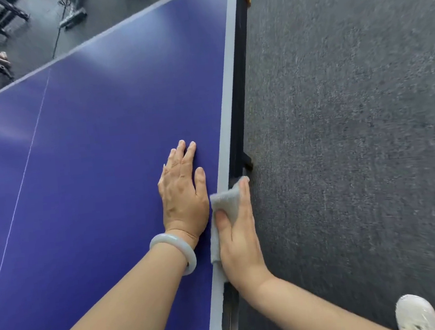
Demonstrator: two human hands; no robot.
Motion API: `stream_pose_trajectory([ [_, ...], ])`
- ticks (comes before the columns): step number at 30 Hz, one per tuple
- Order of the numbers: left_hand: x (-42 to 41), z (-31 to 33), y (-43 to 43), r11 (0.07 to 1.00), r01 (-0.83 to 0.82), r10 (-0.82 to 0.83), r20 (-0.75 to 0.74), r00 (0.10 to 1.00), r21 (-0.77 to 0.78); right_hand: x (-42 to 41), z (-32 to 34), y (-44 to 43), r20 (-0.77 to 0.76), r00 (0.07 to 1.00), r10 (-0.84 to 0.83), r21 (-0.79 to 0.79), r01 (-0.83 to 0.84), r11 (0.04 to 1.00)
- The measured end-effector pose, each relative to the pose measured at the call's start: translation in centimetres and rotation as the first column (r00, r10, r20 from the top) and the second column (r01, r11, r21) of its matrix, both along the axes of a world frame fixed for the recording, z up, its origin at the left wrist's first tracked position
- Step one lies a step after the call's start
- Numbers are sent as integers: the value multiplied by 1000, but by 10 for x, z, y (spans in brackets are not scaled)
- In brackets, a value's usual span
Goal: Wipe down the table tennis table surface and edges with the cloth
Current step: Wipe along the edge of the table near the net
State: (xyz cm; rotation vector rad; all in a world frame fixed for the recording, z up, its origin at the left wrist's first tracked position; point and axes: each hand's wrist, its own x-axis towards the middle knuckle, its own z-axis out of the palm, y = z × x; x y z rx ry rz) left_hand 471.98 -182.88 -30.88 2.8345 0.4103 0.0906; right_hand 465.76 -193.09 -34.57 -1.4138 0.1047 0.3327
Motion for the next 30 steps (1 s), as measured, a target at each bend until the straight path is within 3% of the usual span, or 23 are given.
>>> stream_pose_trajectory([
  [4,2,0,0,1000,4,-4,-1,1000,5,105,11,8,-40,998,-54,-123,48,991],
  [7,1,0,-1,1000,-3,3,-6,1000,12,161,13,7,-77,994,-82,-130,71,989],
  [11,0,2,-3,1000,-6,7,-29,1000,28,104,17,11,-124,982,-143,-83,134,988],
  [15,2,0,-4,998,-3,6,-57,998,64,29,18,8,-159,982,-98,-71,88,994],
  [23,-1,-2,-5,994,18,-8,-93,996,109,185,11,14,-178,968,-177,-166,148,975],
  [26,-2,0,-5,991,29,-15,-104,994,134,168,9,16,-155,970,-185,-172,158,972],
  [30,-1,1,-6,985,37,-17,-115,993,168,81,14,16,-164,968,-188,-162,161,973],
])
